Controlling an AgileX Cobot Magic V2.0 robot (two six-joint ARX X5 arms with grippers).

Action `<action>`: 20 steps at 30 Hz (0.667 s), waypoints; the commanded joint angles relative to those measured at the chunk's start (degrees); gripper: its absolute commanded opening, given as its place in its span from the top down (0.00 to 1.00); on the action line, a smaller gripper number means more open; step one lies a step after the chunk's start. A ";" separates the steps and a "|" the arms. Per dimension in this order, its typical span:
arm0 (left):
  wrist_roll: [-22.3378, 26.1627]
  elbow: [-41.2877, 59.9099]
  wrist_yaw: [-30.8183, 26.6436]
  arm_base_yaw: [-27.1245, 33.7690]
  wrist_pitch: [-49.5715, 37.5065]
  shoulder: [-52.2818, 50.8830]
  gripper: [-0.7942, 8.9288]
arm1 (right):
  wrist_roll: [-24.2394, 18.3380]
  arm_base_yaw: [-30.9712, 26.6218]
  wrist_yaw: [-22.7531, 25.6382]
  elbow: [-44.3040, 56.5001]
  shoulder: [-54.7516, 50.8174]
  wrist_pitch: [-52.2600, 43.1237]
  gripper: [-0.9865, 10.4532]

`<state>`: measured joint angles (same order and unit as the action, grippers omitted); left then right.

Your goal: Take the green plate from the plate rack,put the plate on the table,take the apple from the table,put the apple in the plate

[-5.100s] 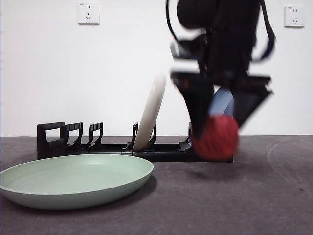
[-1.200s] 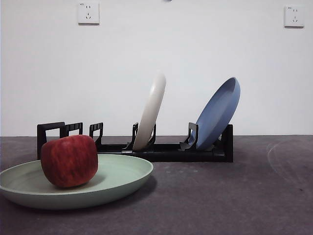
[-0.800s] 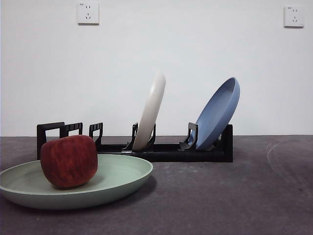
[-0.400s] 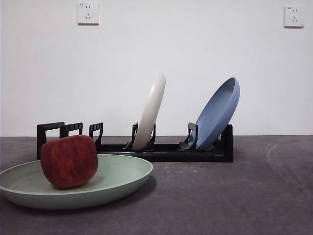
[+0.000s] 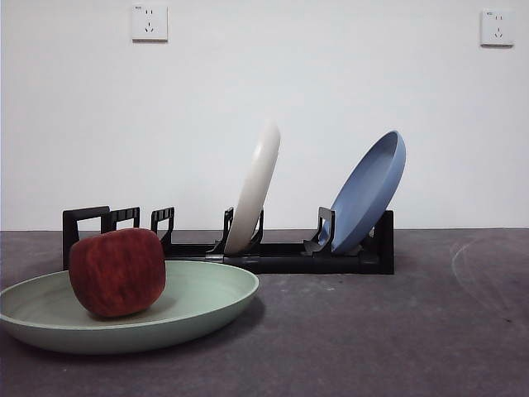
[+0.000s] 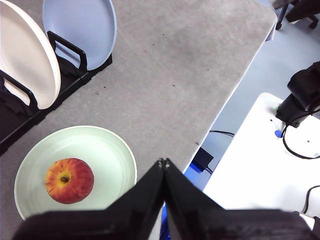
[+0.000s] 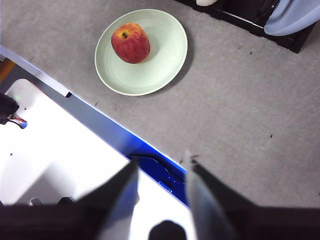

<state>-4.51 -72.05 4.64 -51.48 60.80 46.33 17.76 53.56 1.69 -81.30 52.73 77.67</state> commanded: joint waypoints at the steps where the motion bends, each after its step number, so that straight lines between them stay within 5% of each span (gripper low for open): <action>1: -0.42 -0.13 -0.20 0.22 0.00 -0.61 0.93 | 0.13 0.04 0.26 0.57 -0.13 1.40 0.93; 9: -0.39 -0.13 -0.15 0.24 -0.11 -0.70 0.92 | 1.14 0.04 1.09 0.50 0.42 1.38 0.91; 20: -0.39 -0.13 -0.13 0.15 -0.39 2.80 0.92 | 1.14 0.04 9.05 0.48 0.79 1.36 0.91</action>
<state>-4.56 -72.05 4.45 -51.44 60.77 49.34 18.46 53.56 10.37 -81.30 53.56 77.67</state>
